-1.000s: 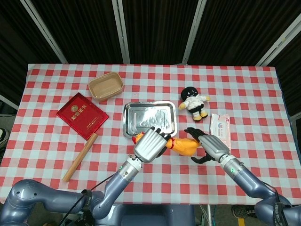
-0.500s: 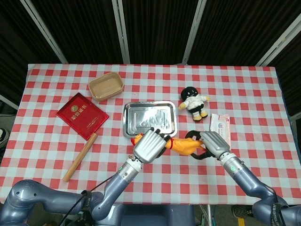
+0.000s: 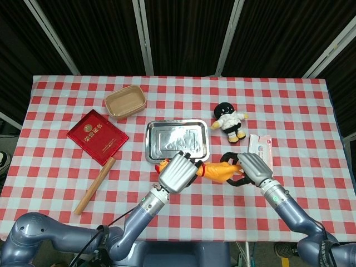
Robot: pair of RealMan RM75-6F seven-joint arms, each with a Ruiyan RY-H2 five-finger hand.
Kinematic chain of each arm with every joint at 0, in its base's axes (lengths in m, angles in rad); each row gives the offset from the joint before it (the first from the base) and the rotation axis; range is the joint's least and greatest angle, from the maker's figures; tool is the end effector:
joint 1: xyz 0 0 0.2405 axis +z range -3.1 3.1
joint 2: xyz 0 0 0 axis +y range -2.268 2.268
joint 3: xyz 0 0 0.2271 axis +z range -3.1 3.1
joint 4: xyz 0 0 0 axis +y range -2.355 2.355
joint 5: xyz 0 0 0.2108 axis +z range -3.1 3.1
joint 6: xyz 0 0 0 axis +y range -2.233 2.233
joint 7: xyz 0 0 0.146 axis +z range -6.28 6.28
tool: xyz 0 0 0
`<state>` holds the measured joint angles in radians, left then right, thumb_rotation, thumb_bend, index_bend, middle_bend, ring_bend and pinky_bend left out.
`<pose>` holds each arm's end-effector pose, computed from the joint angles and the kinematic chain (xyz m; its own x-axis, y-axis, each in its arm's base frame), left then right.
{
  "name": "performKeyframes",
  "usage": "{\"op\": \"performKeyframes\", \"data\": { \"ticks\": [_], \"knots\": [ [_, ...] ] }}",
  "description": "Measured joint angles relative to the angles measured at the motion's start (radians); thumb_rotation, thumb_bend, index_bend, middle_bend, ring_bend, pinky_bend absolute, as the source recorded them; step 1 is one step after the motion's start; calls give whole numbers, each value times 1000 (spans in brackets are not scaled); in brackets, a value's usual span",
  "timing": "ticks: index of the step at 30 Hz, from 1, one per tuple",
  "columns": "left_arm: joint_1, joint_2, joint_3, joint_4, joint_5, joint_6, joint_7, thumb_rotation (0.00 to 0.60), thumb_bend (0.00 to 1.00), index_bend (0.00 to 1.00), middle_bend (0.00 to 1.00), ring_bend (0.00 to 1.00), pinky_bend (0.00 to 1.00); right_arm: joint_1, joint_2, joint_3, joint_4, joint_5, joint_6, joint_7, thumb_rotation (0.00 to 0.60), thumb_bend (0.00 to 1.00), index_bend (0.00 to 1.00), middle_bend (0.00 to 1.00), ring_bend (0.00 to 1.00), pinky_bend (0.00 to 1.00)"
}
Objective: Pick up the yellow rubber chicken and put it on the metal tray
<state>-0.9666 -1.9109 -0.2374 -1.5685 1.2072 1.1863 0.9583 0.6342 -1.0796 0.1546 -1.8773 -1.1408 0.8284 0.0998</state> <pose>0.0481 0.2567 -0.0667 0.5404 -0.1602 0.8260 0.5701 -0.6522 -0.4995 -0.1501 -0.2893 0.0681 0.1255 -0.4945 0.8601 -0.9793 -0.2004 0.0277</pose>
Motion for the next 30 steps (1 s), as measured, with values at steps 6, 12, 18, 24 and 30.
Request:
{"op": "performKeyframes", "data": {
  "ticks": [6, 12, 18, 24, 30],
  "knots": [
    [0, -6, -2, 29, 4, 3, -8, 600, 690, 637, 638, 542, 653, 3, 30, -16, -4, -36, -57, 39, 600, 535, 277, 368, 323, 370],
    [1, -16, -3, 54, 15, 10, -12, 600, 690, 638, 640, 546, 653, 5, 44, -30, 7, -79, -78, 51, 600, 291, 1, 94, 57, 207],
    [1, -26, -9, 71, 27, 23, -15, 600, 690, 638, 642, 546, 653, 13, 66, -37, 4, -93, -110, 69, 600, 202, 0, 3, 0, 154],
    [1, -42, -14, 89, 47, 42, -20, 600, 689, 638, 644, 547, 653, 12, 84, -37, -1, -117, -117, 98, 600, 200, 0, 0, 0, 154],
    [-1, -62, -17, 104, 59, 47, -24, 600, 687, 638, 643, 547, 653, 9, 85, -31, -7, -125, -103, 116, 600, 199, 0, 0, 1, 153]
  ]
}}
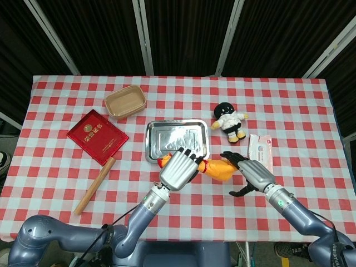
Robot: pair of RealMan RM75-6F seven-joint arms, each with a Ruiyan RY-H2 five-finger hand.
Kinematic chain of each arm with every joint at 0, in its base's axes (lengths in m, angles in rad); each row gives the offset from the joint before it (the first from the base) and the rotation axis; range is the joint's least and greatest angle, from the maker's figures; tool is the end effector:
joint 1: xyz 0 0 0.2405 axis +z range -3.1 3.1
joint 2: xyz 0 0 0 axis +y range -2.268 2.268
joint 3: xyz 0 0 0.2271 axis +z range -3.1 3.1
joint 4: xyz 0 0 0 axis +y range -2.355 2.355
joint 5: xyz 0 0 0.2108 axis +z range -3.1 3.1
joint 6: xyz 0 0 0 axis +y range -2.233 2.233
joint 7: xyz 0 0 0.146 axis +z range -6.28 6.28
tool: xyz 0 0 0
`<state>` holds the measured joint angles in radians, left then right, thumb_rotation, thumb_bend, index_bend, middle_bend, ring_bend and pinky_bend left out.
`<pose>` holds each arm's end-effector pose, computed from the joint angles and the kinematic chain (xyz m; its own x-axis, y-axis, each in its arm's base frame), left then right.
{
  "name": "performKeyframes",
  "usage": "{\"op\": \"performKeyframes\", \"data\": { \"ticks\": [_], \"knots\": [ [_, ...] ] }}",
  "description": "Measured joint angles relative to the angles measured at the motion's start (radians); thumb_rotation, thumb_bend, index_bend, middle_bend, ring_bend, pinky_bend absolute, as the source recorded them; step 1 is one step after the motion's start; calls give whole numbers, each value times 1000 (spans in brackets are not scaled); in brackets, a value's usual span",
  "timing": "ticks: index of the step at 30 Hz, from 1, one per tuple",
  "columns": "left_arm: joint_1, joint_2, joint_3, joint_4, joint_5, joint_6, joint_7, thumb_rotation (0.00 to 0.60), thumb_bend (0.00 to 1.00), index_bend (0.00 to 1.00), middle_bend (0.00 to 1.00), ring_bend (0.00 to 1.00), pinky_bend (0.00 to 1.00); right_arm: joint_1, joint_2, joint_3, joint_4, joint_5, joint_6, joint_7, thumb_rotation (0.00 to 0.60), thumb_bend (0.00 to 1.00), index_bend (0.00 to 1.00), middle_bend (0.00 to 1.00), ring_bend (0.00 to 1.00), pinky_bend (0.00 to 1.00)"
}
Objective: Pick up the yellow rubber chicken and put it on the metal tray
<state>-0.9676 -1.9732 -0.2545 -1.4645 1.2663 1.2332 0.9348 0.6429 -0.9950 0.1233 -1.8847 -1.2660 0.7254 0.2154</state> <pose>0.0501 0.2640 -0.0704 0.5130 -0.2270 0.8279 0.5849 -0.6135 -0.5306 -0.1572 -0.2805 0.0741 0.1803 -0.5753 0.7978 -0.9703 -0.2368 0.0485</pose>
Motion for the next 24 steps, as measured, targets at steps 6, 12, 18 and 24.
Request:
{"op": "performKeyframes", "data": {
  "ticks": [6, 12, 18, 24],
  "knots": [
    [-1, -13, 0, 0, 11, 2, -2, 600, 685, 638, 643, 547, 653, 1, -21, 13, 8, 15, 22, 2, 600, 199, 26, 55, 94, 209],
    [2, -25, -1, 4, 17, 6, -2, 600, 683, 638, 643, 546, 653, 4, -45, 22, 9, 57, 44, -29, 600, 199, 241, 190, 230, 322],
    [8, -22, 0, -2, 17, 3, -2, 600, 680, 638, 643, 547, 653, 2, -72, 30, 11, 103, 88, -75, 600, 339, 732, 549, 624, 643],
    [13, -16, 0, -12, 14, -4, -4, 600, 679, 638, 643, 547, 653, -2, -97, 33, 16, 134, 128, -122, 600, 478, 996, 775, 855, 861]
  ]
}}
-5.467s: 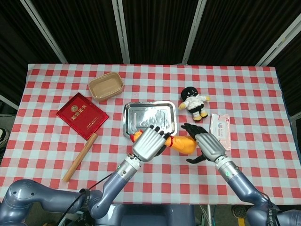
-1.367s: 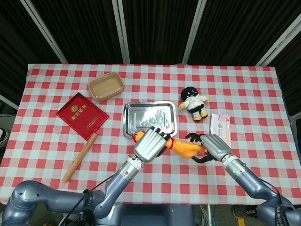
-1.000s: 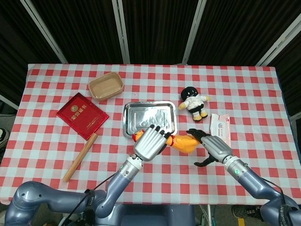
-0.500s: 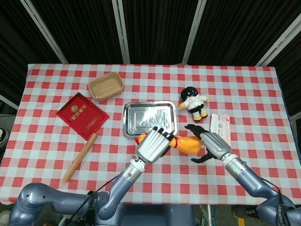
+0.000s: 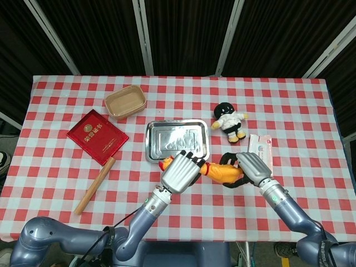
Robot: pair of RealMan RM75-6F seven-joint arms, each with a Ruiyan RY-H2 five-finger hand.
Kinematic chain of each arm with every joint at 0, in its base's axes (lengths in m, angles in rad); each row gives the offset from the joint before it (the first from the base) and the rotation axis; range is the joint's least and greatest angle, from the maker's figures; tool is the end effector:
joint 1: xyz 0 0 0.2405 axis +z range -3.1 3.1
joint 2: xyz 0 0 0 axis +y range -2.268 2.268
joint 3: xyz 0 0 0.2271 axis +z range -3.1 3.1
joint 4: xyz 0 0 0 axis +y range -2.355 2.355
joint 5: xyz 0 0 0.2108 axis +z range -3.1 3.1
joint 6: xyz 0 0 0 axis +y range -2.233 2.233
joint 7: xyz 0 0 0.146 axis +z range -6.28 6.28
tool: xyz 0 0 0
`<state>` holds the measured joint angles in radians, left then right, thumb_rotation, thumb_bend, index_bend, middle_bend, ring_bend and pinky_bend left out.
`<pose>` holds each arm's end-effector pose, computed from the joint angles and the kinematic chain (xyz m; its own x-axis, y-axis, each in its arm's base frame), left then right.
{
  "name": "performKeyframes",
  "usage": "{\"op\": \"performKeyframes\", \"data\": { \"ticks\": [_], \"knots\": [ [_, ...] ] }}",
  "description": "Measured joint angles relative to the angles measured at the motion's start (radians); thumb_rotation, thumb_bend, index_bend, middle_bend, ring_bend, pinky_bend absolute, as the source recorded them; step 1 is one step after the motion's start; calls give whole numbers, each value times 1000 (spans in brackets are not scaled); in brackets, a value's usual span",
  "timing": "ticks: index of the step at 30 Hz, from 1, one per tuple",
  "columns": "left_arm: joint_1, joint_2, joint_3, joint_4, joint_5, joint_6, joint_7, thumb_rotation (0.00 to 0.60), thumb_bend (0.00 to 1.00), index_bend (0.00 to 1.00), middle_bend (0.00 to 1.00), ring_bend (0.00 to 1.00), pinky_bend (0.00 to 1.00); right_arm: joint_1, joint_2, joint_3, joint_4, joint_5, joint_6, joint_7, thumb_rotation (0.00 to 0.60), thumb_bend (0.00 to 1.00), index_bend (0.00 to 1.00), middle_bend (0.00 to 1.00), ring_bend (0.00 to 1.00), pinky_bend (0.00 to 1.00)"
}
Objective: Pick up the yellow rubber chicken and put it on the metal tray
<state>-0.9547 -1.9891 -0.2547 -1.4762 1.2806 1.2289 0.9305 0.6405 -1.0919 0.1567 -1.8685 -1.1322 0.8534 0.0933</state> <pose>0.0530 0.2569 -0.0727 0.4963 -0.2103 0.8423 0.5924 -0.6272 -0.5057 -0.1482 -0.2929 0.0689 0.1212 -0.4720 0.8732 -0.9788 -0.2033 0.0260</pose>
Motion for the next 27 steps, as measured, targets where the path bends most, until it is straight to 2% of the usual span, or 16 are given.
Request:
{"op": "performKeyframes", "data": {
  "ticks": [8, 12, 17, 19, 21, 23, 24, 26, 27],
  "knots": [
    [3, 3, 1, -5, 2, -9, -1, 600, 678, 637, 643, 547, 653, -1, -17, 0, 5, 19, 20, -35, 600, 500, 1000, 898, 974, 946],
    [2, 3, 0, -9, 5, -11, -1, 600, 678, 638, 642, 547, 653, -3, -25, 2, 7, 22, 30, -42, 600, 501, 1000, 945, 1000, 983],
    [3, 4, 0, -13, 7, -13, 1, 600, 676, 638, 642, 547, 653, -6, -32, 4, 8, 25, 49, -58, 600, 500, 1000, 937, 983, 975],
    [4, 5, 0, -14, 9, -14, 3, 600, 675, 637, 642, 547, 653, -10, -32, 5, 3, 25, 55, -55, 600, 501, 970, 844, 912, 930],
    [5, 6, -1, -16, 9, -14, 3, 600, 674, 637, 640, 547, 653, -15, -26, 4, -3, 20, 55, -47, 600, 483, 834, 687, 794, 850],
    [6, 8, -1, -17, 11, -13, 4, 600, 674, 637, 640, 546, 653, -18, -16, 1, -11, 11, 44, -29, 600, 386, 558, 481, 572, 675],
    [6, 8, -2, -18, 11, -12, 4, 600, 674, 636, 639, 546, 652, -19, -10, -1, -15, 5, 36, -19, 600, 302, 390, 357, 428, 554],
    [8, 8, -2, -19, 12, -11, 2, 600, 674, 636, 639, 546, 651, -21, 4, -7, -22, -16, 16, 4, 600, 157, 122, 144, 203, 365],
    [9, 9, -3, -19, 13, -10, 1, 600, 674, 636, 639, 546, 649, -21, 10, -11, -24, -27, 6, 12, 600, 107, 54, 80, 134, 298]
  ]
}}
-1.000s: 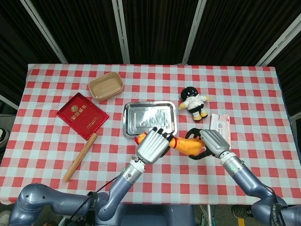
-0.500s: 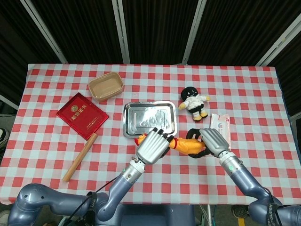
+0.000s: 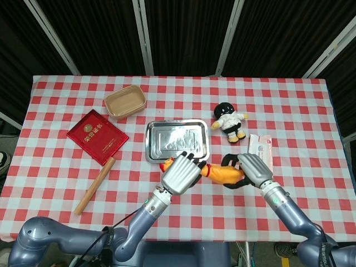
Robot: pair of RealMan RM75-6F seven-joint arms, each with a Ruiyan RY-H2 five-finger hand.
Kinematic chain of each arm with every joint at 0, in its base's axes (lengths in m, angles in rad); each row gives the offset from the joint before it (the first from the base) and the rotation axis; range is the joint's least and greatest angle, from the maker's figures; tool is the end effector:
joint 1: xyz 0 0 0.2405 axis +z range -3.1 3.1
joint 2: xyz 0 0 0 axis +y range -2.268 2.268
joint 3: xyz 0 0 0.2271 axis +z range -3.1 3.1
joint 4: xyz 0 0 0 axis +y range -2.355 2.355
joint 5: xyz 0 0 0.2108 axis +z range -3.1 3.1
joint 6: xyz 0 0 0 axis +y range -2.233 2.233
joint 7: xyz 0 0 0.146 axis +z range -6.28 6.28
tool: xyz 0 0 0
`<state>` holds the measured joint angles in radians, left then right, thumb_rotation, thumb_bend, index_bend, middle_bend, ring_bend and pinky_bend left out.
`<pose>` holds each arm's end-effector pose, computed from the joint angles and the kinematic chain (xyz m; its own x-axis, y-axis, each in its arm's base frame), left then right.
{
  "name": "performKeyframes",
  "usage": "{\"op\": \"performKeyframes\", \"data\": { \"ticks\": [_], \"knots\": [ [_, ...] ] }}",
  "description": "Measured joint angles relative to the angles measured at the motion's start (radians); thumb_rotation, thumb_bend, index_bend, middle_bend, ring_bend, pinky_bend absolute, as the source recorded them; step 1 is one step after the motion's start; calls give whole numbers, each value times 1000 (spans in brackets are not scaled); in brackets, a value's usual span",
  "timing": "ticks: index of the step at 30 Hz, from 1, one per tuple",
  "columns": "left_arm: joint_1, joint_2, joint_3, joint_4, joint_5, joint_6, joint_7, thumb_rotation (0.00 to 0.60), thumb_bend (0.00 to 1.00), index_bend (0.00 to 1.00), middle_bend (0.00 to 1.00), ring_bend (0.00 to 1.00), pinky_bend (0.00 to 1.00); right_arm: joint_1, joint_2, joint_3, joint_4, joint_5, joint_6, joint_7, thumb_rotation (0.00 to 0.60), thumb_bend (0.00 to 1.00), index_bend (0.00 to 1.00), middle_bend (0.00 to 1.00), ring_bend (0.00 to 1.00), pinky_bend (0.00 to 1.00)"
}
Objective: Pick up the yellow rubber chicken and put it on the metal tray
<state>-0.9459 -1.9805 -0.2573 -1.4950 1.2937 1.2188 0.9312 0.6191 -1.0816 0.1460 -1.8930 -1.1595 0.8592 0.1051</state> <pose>0.0542 0.2548 -0.0704 0.4904 -0.2093 0.8460 0.5880 -0.6370 -0.4984 -0.1494 -0.2840 0.0686 0.1115 -0.4853 0.8672 -0.9793 -0.2020 0.0128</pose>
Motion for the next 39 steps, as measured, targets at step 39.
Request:
{"op": "performKeyframes", "data": {
  "ticks": [39],
  "knots": [
    [147, 155, 102, 80, 156, 94, -402, 600, 671, 636, 647, 545, 632, -128, 82, -16, 93, -106, 169, 64, 600, 0, 0, 0, 0, 88]
  ]
}}
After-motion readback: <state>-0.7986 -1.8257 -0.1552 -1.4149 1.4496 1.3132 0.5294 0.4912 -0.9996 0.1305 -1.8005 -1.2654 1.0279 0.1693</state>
